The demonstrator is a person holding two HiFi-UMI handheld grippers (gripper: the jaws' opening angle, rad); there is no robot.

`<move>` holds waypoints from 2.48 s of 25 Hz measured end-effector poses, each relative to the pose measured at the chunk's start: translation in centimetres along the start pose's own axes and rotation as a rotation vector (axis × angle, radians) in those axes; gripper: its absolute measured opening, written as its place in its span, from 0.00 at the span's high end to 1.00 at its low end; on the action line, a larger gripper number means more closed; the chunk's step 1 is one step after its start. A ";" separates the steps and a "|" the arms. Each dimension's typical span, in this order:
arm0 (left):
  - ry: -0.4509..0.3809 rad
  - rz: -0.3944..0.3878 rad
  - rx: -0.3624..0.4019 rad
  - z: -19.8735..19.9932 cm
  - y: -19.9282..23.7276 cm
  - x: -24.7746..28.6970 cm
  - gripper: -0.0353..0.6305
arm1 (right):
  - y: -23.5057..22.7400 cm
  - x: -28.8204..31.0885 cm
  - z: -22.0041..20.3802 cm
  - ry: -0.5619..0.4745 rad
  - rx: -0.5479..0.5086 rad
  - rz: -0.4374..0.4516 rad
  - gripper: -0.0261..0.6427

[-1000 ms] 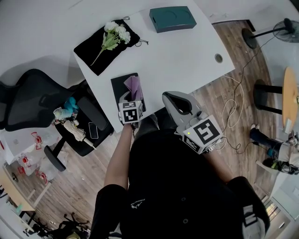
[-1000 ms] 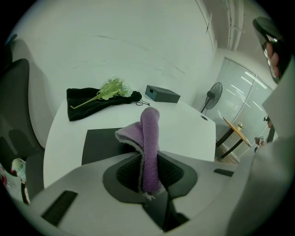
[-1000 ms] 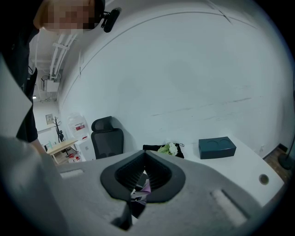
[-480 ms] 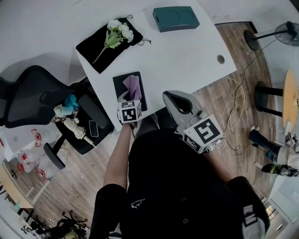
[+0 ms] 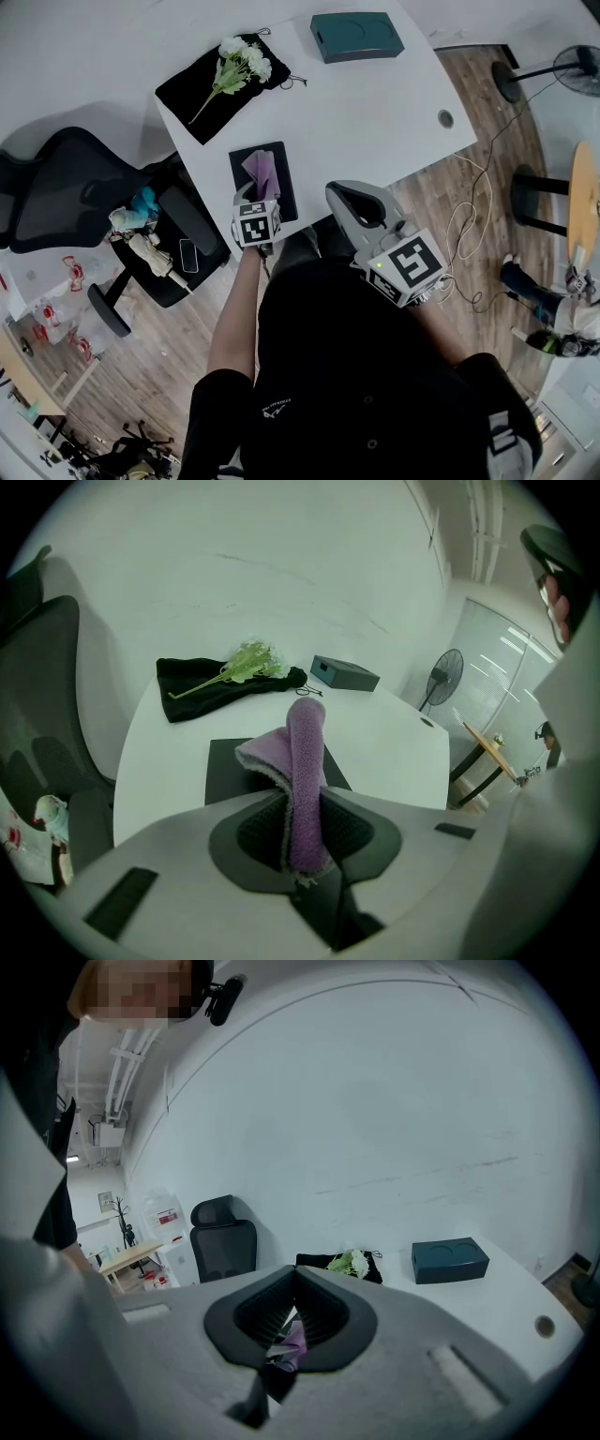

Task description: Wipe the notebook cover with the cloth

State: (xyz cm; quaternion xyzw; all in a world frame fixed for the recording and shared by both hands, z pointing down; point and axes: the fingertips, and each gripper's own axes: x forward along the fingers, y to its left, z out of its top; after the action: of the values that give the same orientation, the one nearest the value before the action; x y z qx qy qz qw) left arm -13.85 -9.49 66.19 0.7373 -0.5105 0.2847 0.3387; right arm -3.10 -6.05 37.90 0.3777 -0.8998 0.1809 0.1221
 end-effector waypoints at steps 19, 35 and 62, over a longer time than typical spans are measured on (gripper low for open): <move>-0.006 0.062 -0.020 -0.5 3.3 -1.5 0.83 | 1.0 0.2 0.2 0.001 -0.014 0.023 0.96; -0.011 0.107 -0.050 -1.0 5.2 -2.6 0.83 | 1.7 0.4 0.2 0.006 -0.024 0.047 0.96; -0.030 0.242 -0.097 -1.6 8.5 -4.8 0.83 | 2.3 -0.3 -0.2 0.002 -0.033 0.083 0.96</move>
State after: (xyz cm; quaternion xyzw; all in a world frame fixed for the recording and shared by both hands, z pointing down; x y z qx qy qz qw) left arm -23.55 -7.65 65.22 0.6574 -0.6137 0.2876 0.3295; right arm -4.52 -4.26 37.39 0.3376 -0.9175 0.1712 0.1219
